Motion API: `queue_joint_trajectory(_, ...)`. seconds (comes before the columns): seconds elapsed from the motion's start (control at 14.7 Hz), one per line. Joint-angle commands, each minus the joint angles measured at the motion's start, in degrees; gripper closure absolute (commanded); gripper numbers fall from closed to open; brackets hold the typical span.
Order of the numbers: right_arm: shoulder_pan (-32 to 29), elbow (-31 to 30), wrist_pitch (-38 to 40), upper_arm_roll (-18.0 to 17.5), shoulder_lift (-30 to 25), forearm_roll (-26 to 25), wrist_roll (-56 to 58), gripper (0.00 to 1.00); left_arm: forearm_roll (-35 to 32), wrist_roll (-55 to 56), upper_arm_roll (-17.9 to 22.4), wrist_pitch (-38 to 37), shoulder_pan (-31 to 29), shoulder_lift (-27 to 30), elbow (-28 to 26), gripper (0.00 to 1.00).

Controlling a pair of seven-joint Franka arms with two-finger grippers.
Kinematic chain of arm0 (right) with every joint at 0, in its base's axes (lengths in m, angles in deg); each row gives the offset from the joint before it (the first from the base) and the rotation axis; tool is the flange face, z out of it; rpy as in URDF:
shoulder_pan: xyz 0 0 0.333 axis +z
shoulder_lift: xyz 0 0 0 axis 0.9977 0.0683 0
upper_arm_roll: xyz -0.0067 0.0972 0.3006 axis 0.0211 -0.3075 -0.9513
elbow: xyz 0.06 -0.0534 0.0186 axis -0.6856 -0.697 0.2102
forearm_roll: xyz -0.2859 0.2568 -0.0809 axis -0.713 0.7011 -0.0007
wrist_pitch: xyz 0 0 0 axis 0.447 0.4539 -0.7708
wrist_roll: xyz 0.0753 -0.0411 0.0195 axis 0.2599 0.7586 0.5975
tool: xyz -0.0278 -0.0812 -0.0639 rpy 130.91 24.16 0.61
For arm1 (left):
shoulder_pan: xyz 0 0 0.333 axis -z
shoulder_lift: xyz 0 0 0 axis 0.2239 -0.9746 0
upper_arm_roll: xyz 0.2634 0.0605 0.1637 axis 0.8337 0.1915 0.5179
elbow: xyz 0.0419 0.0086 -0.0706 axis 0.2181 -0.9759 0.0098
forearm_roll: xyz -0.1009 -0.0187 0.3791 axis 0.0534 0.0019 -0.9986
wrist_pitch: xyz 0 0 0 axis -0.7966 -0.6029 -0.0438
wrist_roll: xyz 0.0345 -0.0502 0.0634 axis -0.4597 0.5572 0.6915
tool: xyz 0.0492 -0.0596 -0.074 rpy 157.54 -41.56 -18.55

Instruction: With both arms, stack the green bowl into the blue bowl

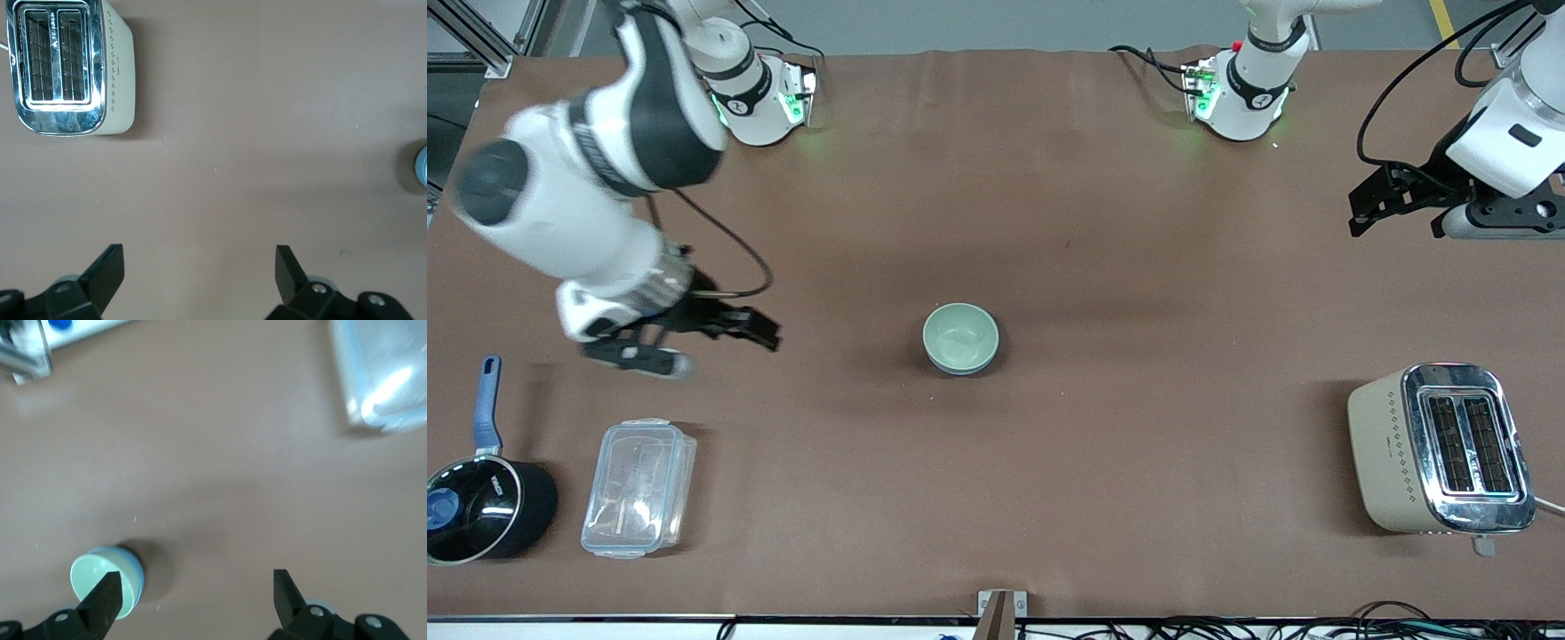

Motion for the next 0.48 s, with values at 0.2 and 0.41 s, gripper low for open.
queue_joint_trajectory(0.2,-9.35,12.78,10.39,-1.17,0.65,-5.69,6.94,0.00,0.51,-1.49,-0.28,0.25,-0.41,0.69,-0.01,0.00)
queue_joint_trajectory(0.41,-14.53,16.22,18.91,-4.75,-0.49,-6.94,7.12,0.00,0.51,-1.23,-0.28,-0.19,-0.14,0.52,1.13,0.00)
